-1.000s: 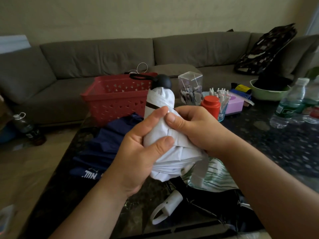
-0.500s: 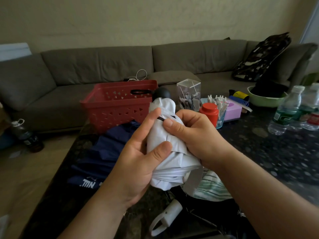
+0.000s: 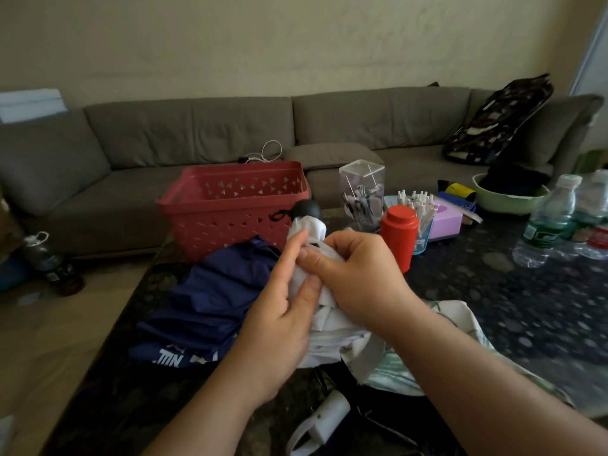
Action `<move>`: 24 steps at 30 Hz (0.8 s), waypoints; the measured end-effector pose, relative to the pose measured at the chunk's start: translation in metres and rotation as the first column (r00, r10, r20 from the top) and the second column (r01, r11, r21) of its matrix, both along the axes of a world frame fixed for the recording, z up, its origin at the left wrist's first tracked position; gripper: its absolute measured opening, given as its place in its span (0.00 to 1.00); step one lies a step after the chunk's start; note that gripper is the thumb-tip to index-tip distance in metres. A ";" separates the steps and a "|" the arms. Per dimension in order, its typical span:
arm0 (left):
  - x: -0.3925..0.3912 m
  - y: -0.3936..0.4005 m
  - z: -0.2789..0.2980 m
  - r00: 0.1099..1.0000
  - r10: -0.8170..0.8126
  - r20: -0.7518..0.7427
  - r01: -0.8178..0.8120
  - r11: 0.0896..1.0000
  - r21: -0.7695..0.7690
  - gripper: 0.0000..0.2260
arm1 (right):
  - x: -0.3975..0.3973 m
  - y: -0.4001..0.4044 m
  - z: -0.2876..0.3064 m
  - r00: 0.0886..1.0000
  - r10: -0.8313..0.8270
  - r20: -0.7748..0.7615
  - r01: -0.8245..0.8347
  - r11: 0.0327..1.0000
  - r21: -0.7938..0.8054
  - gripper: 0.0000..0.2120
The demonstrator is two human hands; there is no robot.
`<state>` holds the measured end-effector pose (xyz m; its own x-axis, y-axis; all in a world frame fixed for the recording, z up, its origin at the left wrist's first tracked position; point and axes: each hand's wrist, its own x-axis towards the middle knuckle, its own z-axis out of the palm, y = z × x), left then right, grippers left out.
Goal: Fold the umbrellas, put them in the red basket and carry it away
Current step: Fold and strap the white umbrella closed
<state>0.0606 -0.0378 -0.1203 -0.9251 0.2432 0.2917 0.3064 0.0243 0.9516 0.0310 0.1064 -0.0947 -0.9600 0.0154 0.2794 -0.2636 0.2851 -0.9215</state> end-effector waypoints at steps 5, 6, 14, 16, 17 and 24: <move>-0.002 -0.010 -0.006 0.996 0.030 -0.079 -0.033 0.999 -0.025 0.28 | 0.002 0.009 0.005 0.989 0.149 0.019 -0.150 0.987 0.062 0.16; -0.003 -0.012 -0.006 0.994 0.057 -0.094 -0.061 0.997 -0.045 0.27 | 0.003 0.014 0.009 0.980 0.193 0.055 -0.194 0.981 0.015 0.16; -0.003 -0.017 -0.007 0.972 0.049 -0.232 -0.100 0.971 -0.216 0.30 | 0.002 0.022 0.023 0.969 0.042 -0.242 -0.059 0.996 -0.066 0.07; -0.004 -0.015 -0.011 0.967 0.063 -0.248 -0.128 0.958 -0.255 0.34 | 0.002 0.020 0.020 0.971 0.008 -0.239 -0.026 0.997 -0.071 0.04; -0.005 -0.014 -0.012 0.960 0.072 -0.272 -0.153 0.945 -0.289 0.35 | 0.002 0.019 0.018 0.970 -0.010 -0.241 -0.010 0.997 -0.082 0.03; 0.001 -0.011 -0.007 0.894 0.108 -0.435 -0.309 0.853 -0.422 0.35 | 0.001 0.017 0.013 0.993 -0.023 -0.113 -0.010 0.957 -0.290 0.11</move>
<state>0.0620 -0.0486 -0.1278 -0.8070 0.2564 0.5321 0.5761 0.5404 0.6133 0.0318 0.1236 -0.0821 -0.9218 0.1177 0.3694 -0.3705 0.0128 -0.9287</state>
